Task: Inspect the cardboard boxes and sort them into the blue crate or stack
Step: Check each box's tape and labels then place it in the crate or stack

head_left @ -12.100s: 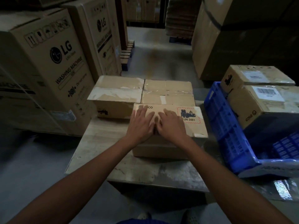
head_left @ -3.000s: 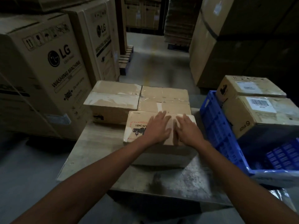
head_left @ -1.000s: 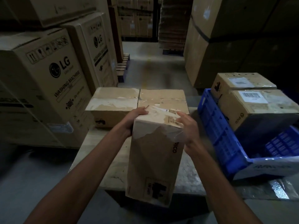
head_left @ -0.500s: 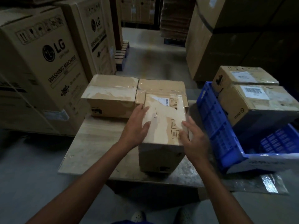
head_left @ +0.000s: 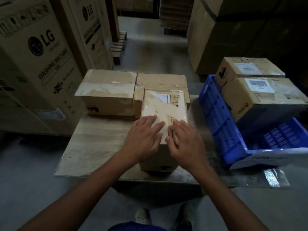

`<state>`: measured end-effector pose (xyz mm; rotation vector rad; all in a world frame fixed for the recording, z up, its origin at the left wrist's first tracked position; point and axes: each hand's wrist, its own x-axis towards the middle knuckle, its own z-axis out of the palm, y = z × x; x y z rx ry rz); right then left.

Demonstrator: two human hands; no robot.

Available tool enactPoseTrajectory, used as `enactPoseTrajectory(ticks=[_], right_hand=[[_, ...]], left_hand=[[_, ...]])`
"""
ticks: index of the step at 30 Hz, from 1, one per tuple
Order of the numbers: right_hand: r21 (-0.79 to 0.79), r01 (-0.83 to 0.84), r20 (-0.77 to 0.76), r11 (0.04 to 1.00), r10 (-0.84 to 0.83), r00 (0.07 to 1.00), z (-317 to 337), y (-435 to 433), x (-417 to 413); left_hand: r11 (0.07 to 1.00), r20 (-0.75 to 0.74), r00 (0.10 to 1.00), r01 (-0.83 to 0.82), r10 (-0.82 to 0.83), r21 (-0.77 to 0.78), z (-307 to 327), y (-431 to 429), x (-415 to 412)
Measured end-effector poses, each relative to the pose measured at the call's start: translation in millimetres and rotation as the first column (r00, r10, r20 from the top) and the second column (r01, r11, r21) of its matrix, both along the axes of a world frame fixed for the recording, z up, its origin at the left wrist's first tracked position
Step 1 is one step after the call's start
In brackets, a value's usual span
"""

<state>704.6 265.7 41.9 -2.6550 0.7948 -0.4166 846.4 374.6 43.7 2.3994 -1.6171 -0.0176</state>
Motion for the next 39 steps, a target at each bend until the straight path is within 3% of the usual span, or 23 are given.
enactPoseTrajectory(ticks=[6, 11, 14, 18, 22, 24, 27, 30, 33, 35, 36, 37, 39], right_hand=[[0.049, -0.019, -0.102, 0.999, 0.024, 0.994, 31, -36, 28], [0.039, -0.045, -0.176, 0.998, 0.052, 0.983, 6, -39, 42], [0.141, 0.001, -0.094, 0.99, 0.012, 0.995, 2, -40, 39], [0.048, -0.015, -0.179, 0.999, 0.023, 0.984, 8, -40, 41], [0.031, 0.013, -0.148, 0.999, -0.009, 0.989, 30, -63, 55], [0.086, 0.027, -0.124, 0.996, -0.016, 0.992, 28, -70, 66], [0.066, -0.017, -0.208, 0.998, 0.03, 0.978, 11, -67, 70], [0.06, -0.012, -0.191, 0.998, 0.023, 0.981, 5, -72, 68], [0.106, 0.067, -0.035, 0.992, -0.063, 0.997, 1, -69, 66], [0.18, 0.186, 0.057, 0.966, -0.199, 0.978, -5, -67, 63], [0.274, 0.242, 0.085, 0.931, -0.274, 0.958, -7, -67, 61], [0.419, 0.278, 0.108, 0.864, -0.351, 0.93, -8, -68, 58], [0.743, 0.244, 0.106, 0.623, -0.47, 0.876, -6, -67, 53]], left_hand=[[0.999, -0.089, 0.995, -0.033, 0.036, 0.034, 13, -26, 29], [0.979, -0.1, 0.993, -0.045, 0.066, 0.197, 0, -34, 35], [0.984, -0.107, 0.992, -0.045, 0.064, 0.173, 0, -35, 34], [0.988, -0.119, 0.991, -0.04, 0.058, 0.148, -2, -35, 38], [0.993, -0.194, 0.98, -0.057, 0.037, -0.099, 2, -46, 49], [0.995, -0.151, 0.986, -0.075, 0.066, -0.058, 1, -56, 60], [0.993, -0.138, 0.986, -0.077, 0.089, 0.09, -4, -64, 66], [0.995, -0.139, 0.986, -0.08, 0.088, 0.058, -6, -64, 65], [0.989, -0.221, 0.969, -0.125, 0.106, -0.073, -10, -62, 60], [0.944, -0.401, 0.894, -0.287, 0.202, -0.164, -18, -63, 61], [0.9, -0.551, 0.798, -0.398, 0.245, -0.176, -22, -63, 63], [0.85, -0.714, 0.654, -0.501, 0.25, -0.161, -23, -62, 63], [0.791, -0.946, 0.291, -0.608, 0.144, -0.067, -19, -59, 60]])
